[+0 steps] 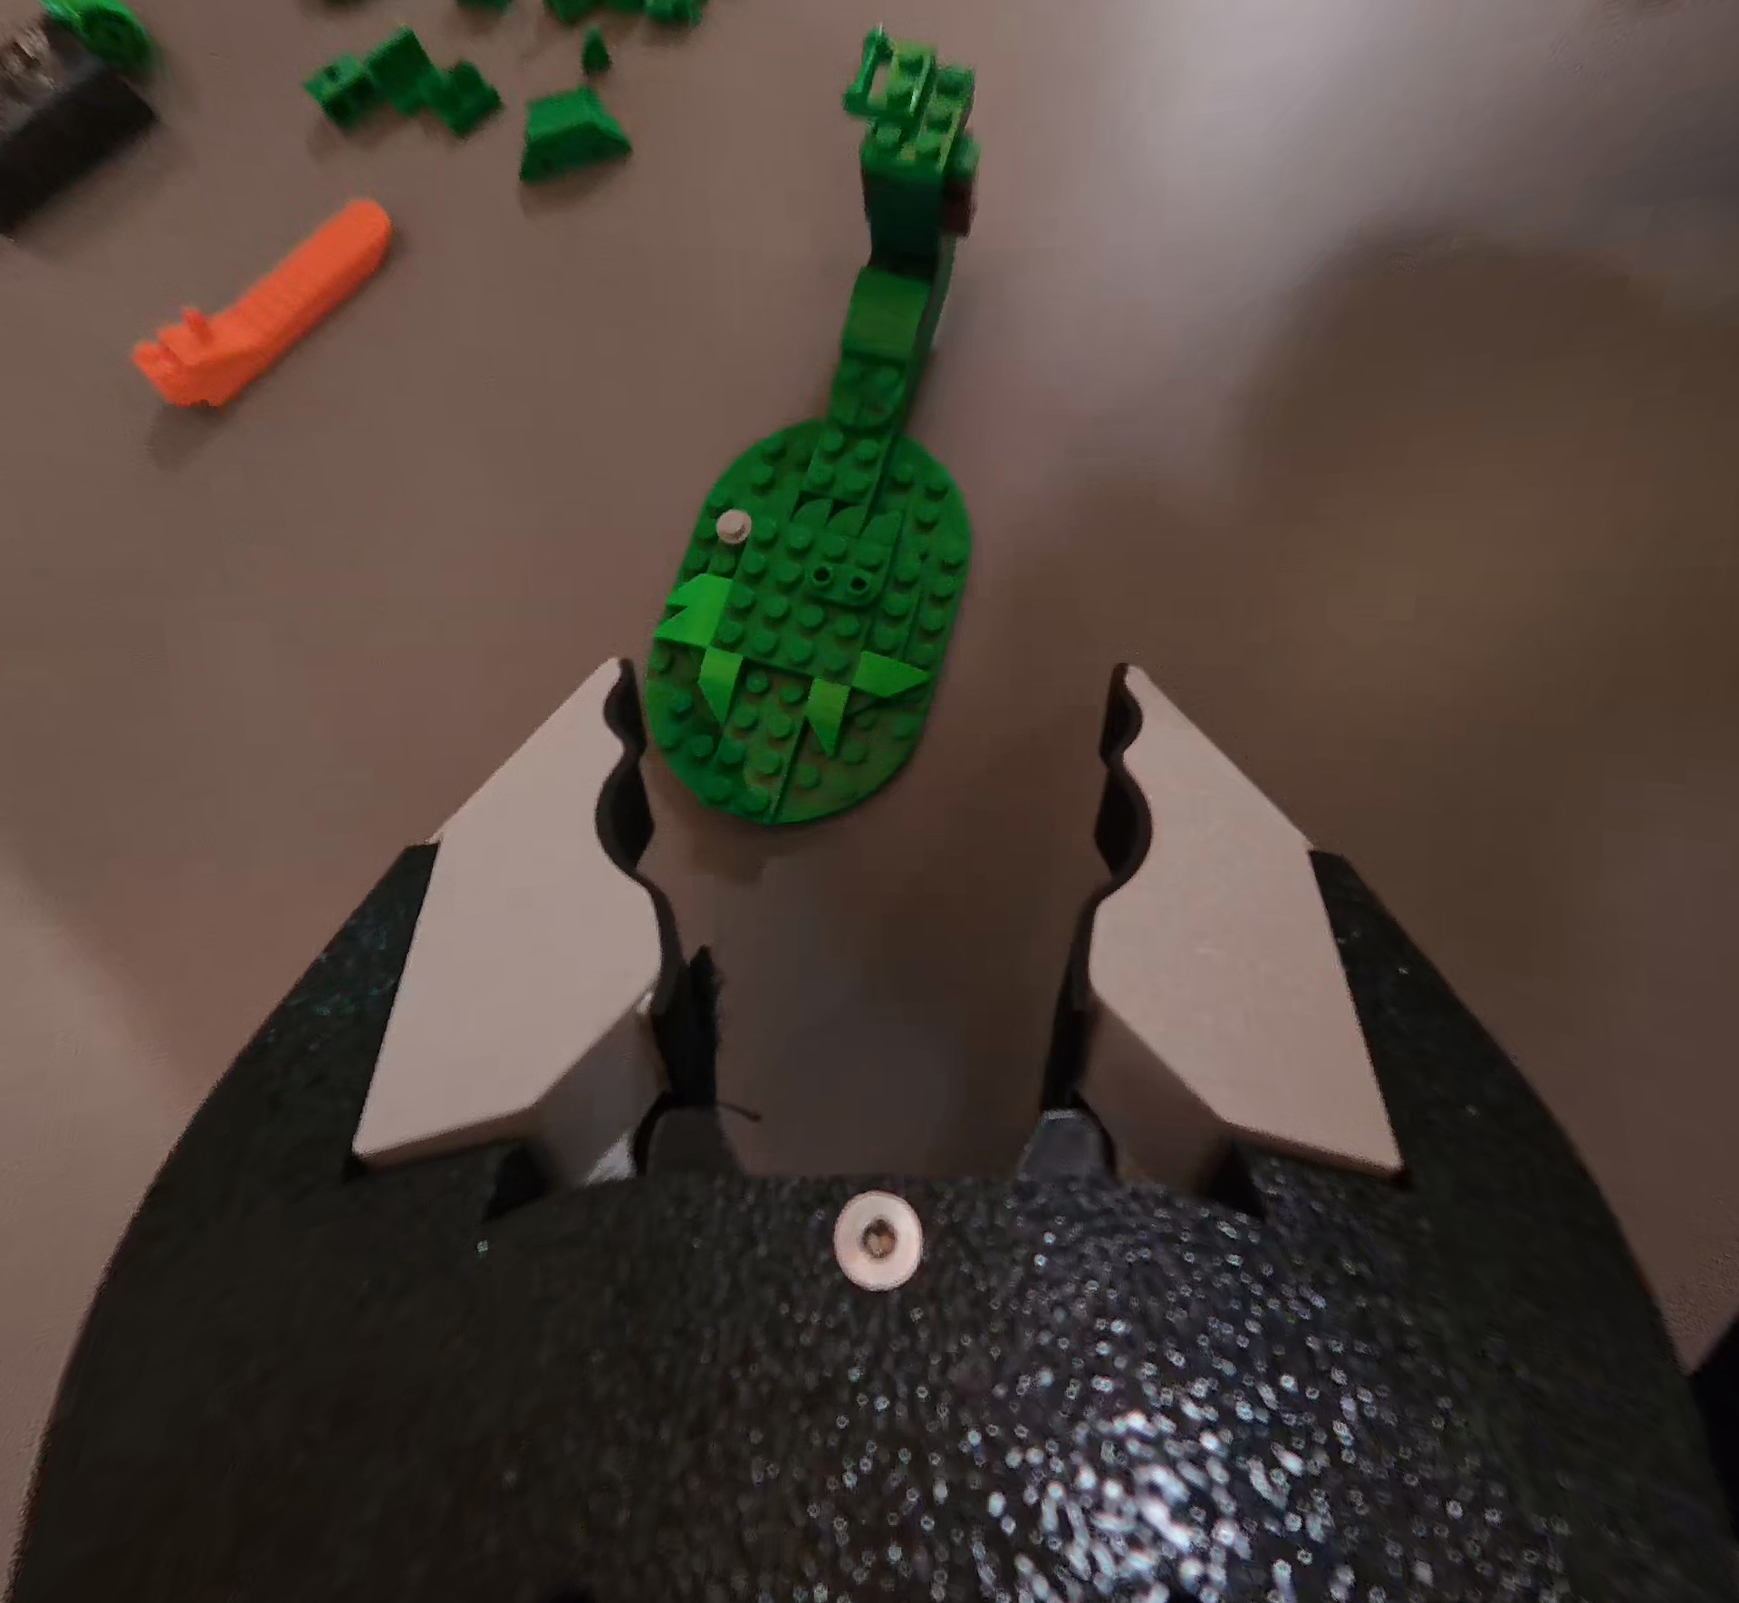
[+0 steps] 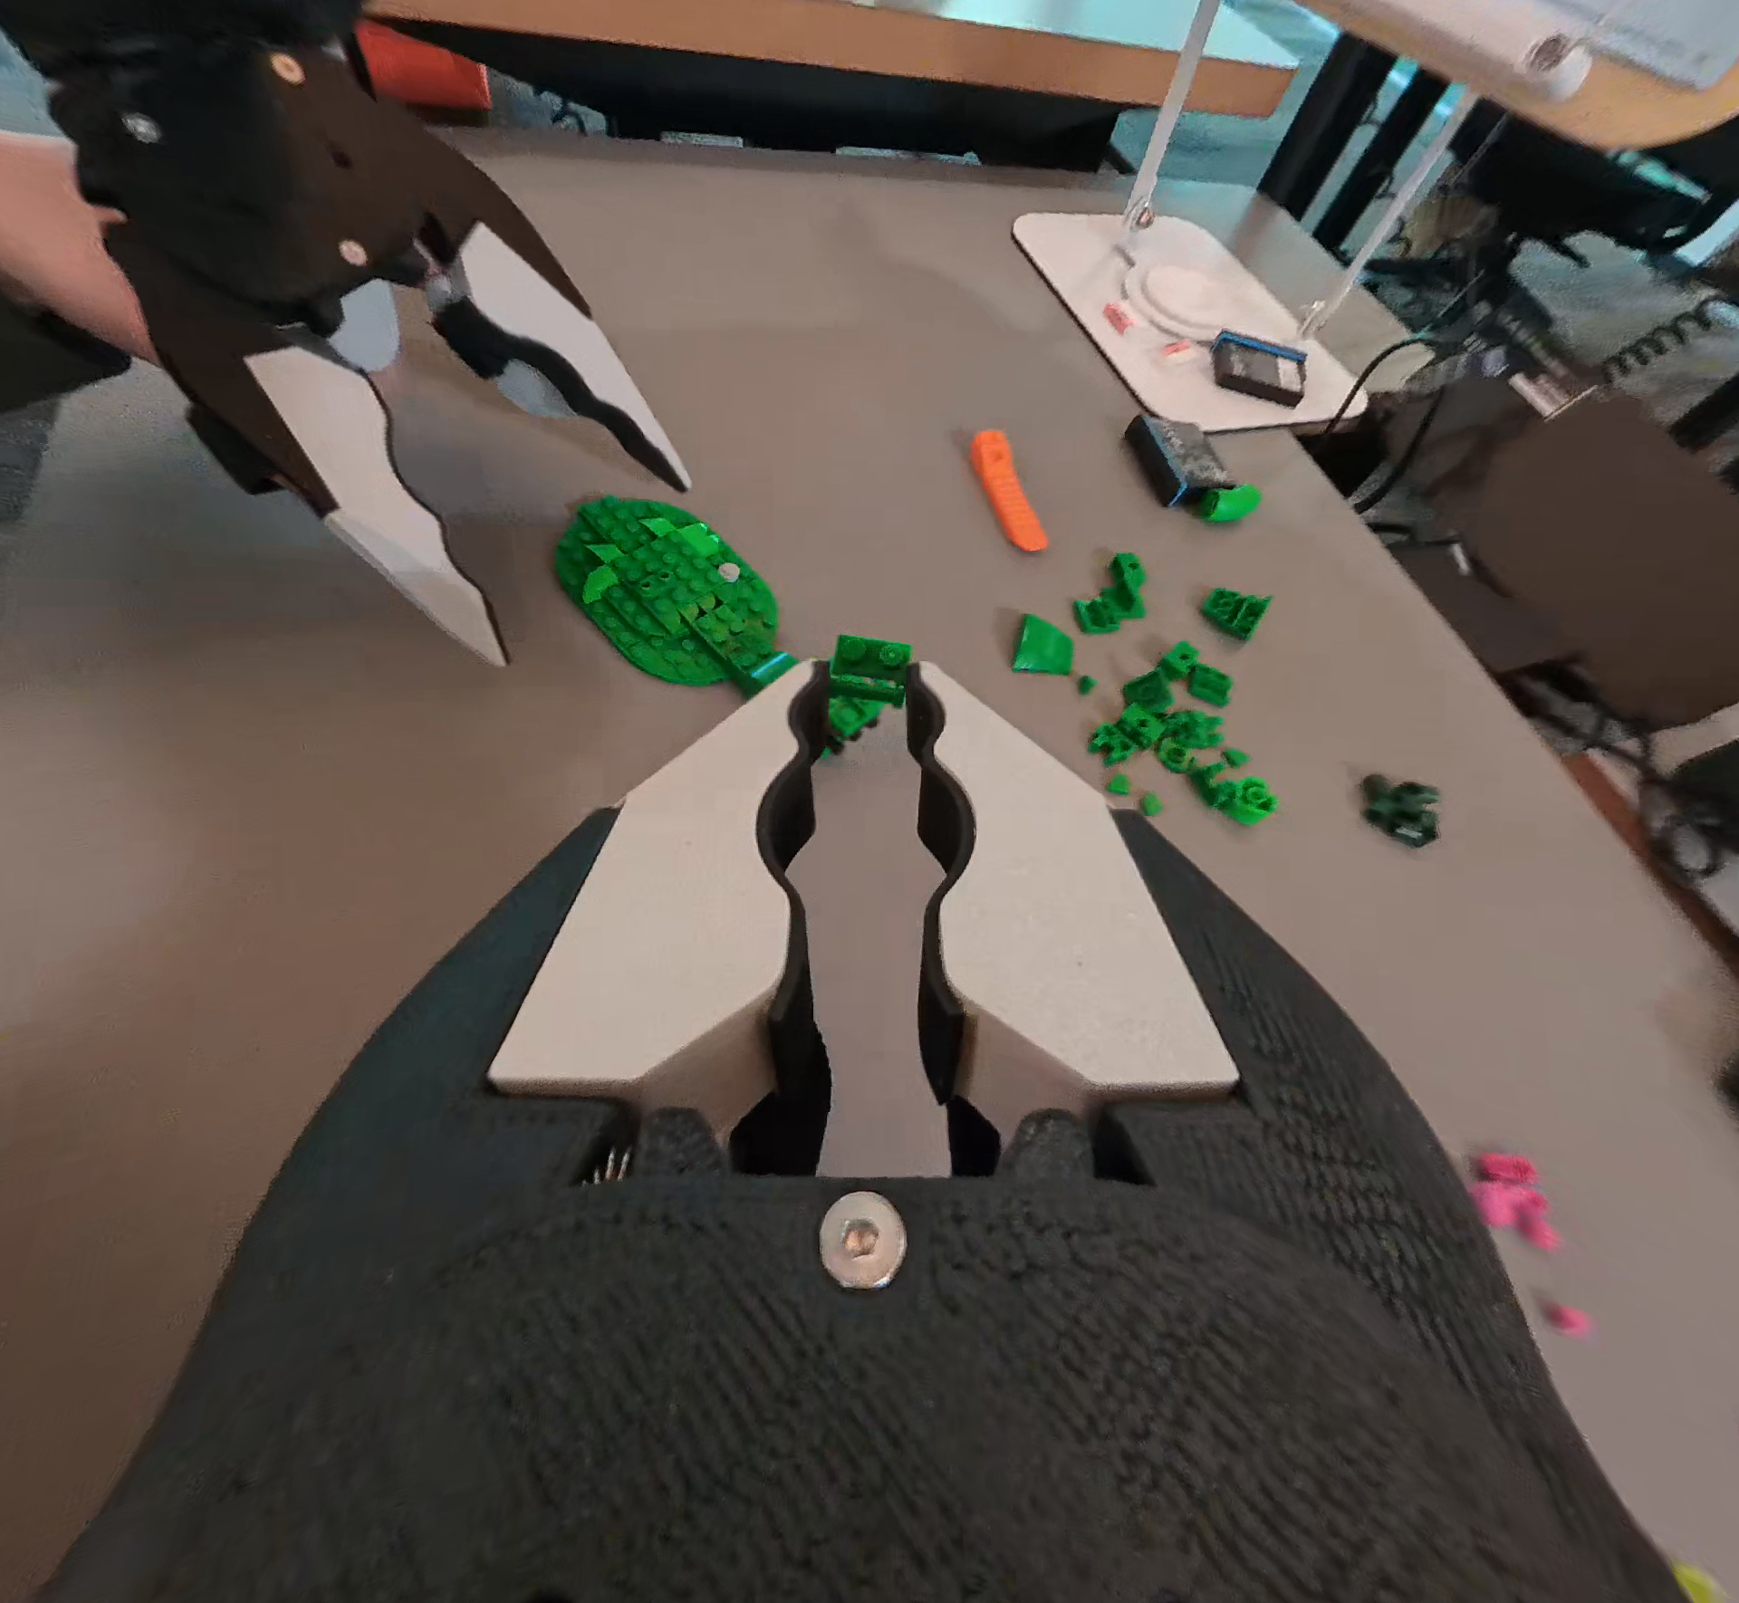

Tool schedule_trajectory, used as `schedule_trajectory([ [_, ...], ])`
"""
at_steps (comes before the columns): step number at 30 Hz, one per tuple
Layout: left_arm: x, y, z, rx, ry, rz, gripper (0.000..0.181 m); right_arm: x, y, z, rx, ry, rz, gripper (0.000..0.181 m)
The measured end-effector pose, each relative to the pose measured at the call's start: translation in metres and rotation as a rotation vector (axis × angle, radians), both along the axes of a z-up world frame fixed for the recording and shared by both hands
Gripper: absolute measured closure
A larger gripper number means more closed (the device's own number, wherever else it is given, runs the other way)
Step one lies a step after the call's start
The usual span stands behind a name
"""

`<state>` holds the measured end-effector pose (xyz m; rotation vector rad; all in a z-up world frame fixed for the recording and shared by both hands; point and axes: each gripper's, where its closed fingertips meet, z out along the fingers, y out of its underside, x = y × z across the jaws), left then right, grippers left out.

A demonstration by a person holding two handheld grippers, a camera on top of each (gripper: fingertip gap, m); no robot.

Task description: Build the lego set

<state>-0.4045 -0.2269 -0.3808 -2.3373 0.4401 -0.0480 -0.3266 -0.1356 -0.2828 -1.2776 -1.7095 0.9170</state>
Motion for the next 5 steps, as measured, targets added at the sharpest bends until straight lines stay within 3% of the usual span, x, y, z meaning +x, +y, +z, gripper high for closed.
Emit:
schedule_trajectory([
  [1, -0.0018, 0.0007, -0.0040, -0.024, 0.001, -0.008, 0.085, 0.0007, 0.0024, 0.0043, 0.026, 0.002, 0.014, 0.167],
  [5, -0.0060, 0.0078, -0.0074, -0.052, -0.048, -0.051, 0.087, 0.0016, -0.0003, 0.0082, 0.103, -0.029, 0.122, 0.167],
])
